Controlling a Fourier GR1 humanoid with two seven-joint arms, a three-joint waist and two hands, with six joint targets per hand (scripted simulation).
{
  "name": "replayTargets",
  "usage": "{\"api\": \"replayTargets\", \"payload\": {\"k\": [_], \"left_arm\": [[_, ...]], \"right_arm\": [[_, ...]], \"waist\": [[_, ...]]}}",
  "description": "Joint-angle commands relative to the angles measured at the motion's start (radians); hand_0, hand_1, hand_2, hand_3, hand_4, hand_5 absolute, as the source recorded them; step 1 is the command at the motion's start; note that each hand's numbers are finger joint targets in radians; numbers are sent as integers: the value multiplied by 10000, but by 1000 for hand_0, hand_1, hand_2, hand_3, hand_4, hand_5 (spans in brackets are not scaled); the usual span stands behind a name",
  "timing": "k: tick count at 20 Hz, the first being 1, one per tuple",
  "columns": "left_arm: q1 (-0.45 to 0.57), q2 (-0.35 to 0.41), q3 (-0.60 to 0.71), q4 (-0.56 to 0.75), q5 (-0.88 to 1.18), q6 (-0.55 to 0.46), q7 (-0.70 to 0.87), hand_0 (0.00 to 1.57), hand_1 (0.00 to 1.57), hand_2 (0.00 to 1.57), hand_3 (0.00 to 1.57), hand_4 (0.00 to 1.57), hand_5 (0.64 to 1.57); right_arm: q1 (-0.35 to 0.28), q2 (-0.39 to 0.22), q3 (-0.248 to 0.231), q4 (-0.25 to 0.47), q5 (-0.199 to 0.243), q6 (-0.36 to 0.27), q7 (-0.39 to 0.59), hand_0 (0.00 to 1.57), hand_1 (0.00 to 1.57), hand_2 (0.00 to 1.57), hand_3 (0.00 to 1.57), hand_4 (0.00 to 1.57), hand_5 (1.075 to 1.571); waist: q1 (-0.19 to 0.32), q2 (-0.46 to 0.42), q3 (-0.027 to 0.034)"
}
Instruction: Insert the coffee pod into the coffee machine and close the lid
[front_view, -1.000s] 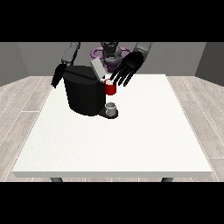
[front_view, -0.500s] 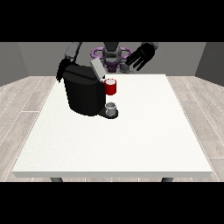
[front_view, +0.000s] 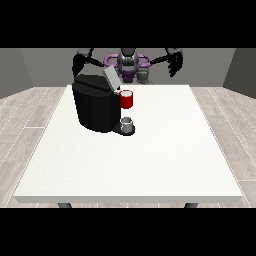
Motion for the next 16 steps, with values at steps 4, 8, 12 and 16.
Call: {"api": "replayTargets", "payload": {"k": [4, 8, 12, 16], "left_arm": [[1574, -602, -142, -372, 406, -288, 73, 0, 0, 0, 0, 386, 1571], [1830, -702, -327, -807, 925, -315, 795, 0, 0, 0, 0, 390, 1571], [2254, -710, -1329, -1665, 1868, -266, 1044, 0, 0, 0, 0, 457, 1571], [2513, -710, -1444, -2753, 1927, -631, 989, 0, 0, 0, 0, 396, 1571]], "right_arm": [[-339, -63, 455, -779, -112, 610, 521, 0, 0, 0, 0, 62, 1571], [-618, -437, 716, -1164, 58, 1051, 824, 0, 0, 0, 0, 251, 1571], [-1566, -872, -176, -457, -299, 948, 1203, 0, 0, 0, 0, 0, 1571], [-2084, -1259, -637, -54, -759, 1332, 1361, 0, 0, 0, 0, 108, 1571]], "waist": [[808, -1039, 9], [847, -1245, 9], [1367, -824, 12], [1688, -8, 12]]}}
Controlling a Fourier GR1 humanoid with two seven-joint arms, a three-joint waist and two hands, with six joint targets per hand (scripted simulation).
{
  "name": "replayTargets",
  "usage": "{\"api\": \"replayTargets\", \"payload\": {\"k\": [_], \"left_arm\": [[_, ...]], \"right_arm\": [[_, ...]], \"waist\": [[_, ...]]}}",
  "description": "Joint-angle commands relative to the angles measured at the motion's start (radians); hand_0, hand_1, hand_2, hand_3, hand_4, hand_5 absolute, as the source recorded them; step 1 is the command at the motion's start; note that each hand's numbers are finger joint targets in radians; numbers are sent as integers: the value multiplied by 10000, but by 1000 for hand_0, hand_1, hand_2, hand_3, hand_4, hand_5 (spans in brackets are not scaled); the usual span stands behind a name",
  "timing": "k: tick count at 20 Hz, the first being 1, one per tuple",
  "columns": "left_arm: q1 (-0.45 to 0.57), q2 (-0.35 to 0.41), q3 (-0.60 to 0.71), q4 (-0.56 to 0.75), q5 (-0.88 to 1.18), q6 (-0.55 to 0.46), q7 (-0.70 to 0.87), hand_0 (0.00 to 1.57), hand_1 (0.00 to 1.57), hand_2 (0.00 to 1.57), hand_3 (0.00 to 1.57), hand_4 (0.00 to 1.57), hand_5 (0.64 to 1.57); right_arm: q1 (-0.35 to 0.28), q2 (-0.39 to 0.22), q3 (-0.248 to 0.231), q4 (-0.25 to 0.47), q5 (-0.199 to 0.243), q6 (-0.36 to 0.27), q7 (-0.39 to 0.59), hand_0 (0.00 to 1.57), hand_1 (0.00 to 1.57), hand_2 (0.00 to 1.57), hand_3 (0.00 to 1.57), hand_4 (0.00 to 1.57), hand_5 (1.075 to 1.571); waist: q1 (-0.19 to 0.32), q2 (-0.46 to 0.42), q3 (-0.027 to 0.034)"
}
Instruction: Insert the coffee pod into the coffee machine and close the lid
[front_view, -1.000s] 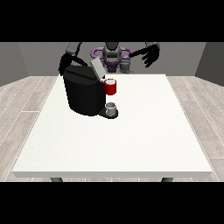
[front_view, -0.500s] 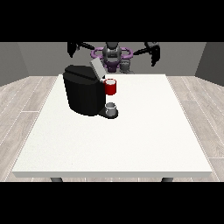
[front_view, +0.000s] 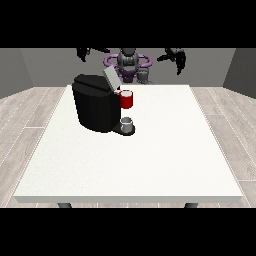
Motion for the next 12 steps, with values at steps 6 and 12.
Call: {"api": "replayTargets", "payload": {"k": [6, 12], "left_arm": [[431, -109, -715, -1943, 624, 565, 439, 0, 0, 0, 0, 356, 1571], [1136, -104, -1508, -3357, 1082, 349, 785, 0, 0, 0, 0, 282, 1571]], "right_arm": [[-1371, -58, -922, 927, -1184, 276, 540, 0, 0, 0, 0, 92, 1571], [-2107, -123, -920, 1866, -1062, 117, 144, 0, 0, 0, 0, 65, 1571]], "waist": [[384, 1197, 1], [600, 1984, 1]]}}
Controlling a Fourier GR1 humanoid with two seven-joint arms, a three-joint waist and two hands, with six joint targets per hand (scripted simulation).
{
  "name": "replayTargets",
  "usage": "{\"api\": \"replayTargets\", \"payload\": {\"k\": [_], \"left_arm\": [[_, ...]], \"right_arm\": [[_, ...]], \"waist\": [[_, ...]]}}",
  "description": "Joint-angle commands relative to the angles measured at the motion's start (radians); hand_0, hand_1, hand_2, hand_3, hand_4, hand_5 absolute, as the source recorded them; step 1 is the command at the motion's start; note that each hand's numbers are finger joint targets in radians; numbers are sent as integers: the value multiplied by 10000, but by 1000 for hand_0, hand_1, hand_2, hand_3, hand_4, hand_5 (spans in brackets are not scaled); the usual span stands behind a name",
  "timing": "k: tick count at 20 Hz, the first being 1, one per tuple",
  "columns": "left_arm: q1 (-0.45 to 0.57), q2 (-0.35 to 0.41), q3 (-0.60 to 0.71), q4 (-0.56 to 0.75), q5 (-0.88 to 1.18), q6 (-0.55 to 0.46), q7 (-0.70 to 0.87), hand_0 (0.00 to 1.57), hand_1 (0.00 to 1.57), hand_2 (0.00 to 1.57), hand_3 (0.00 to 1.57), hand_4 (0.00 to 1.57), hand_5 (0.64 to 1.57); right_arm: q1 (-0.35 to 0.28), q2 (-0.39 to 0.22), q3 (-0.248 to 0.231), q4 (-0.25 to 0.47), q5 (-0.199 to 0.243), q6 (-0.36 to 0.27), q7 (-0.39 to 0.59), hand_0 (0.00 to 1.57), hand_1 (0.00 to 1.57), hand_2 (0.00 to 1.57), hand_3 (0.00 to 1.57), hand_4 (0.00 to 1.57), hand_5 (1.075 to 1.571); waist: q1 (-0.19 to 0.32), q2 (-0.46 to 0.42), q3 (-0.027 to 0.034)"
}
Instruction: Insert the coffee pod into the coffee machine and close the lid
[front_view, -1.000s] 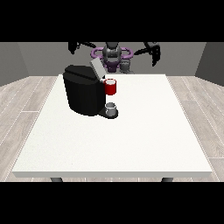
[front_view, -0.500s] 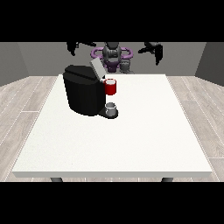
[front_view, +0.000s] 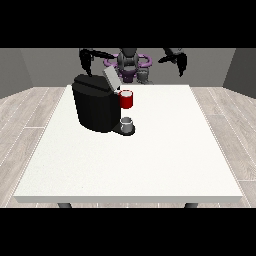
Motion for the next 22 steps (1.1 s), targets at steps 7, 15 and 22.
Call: {"api": "replayTargets", "payload": {"k": [7, 15, 22], "left_arm": [[1088, 340, -138, -1813, 711, -12, 176, 0, 0, 0, 0, 338, 1571], [1906, 120, -636, -3136, 490, 663, 698, 0, 0, 0, 0, 368, 1571], [1573, 526, -572, -3815, 788, 598, 1666, 0, 0, 0, 0, 352, 1571]], "right_arm": [[-1254, 412, 618, 500, 138, -162, 295, 0, 0, 0, 0, 0, 1571], [-1448, 104, 767, 1122, 227, 473, -301, 0, 0, 0, 0, 0, 1571], [-2432, 231, 847, 1436, 429, 85, 8, 0, 0, 0, 0, 163, 1571]], "waist": [[-422, 929, -4], [-524, 1084, -1], [-469, 1302, -2]]}}
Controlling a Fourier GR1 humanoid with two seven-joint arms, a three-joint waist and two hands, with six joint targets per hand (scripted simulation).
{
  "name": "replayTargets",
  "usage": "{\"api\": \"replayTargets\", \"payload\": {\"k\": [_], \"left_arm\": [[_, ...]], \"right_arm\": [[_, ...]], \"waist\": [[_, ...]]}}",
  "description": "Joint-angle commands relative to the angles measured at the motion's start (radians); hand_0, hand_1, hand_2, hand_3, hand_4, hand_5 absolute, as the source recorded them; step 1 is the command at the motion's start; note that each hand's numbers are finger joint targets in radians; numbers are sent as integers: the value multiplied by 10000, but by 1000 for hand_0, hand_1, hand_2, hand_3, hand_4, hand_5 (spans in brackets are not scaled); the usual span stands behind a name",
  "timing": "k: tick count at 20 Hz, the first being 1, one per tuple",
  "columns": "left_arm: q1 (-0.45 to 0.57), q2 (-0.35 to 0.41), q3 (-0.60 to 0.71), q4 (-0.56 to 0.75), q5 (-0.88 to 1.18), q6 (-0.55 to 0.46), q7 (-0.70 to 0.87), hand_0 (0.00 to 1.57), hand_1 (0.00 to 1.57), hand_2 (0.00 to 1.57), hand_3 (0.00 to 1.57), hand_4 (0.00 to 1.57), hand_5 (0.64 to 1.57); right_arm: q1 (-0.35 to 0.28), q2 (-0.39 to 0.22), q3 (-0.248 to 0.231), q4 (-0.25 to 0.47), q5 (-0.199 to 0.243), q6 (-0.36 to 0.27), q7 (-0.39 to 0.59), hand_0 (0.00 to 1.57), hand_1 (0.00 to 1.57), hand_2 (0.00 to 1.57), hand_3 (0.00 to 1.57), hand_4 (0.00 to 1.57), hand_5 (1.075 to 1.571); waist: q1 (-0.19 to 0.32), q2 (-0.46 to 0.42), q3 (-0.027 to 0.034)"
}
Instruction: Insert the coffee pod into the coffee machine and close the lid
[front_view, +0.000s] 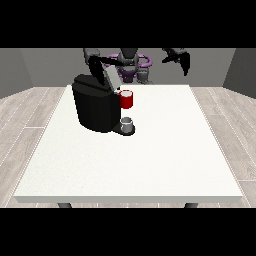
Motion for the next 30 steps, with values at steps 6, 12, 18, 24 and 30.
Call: {"api": "replayTargets", "payload": {"k": [6, 12, 18, 24, 30], "left_arm": [[14, 264, 17, 99, -106, 155, -503, 0, 0, 0, 0, 360, 1571], [-149, 23, -295, 82, -99, 89, -154, 0, 0, 0, 0, 385, 1571], [-385, 62, -626, -355, -269, -13, -201, 0, 0, 0, 0, 327, 1571], [-826, -73, -708, 85, -193, -109, -463, 0, 0, 0, 0, 386, 1571], [-1294, -236, -1019, -152, -256, -160, -263, 0, 0, 0, 0, 382, 1571]], "right_arm": [[-1346, -182, 438, 148, 495, 193, -42, 0, 0, 0, 0, 119, 1571], [-1958, 450, 925, -25, 870, -348, 750, 0, 0, 0, 0, 0, 1571], [-2067, -105, 1003, -181, 1412, -478, 414, 0, 0, 0, 0, 102, 1571], [-2933, -41, 1223, -768, 1943, -1044, 1175, 0, 0, 0, 0, 259, 1571], [-3116, -587, 939, -1162, 1853, -614, 2016, 0, 0, 0, 0, 102, 1571]], "waist": [[65, 751, 6], [493, 555, 3], [1281, 1075, 8], [1784, 1505, -2], [2392, 1706, 17]]}}
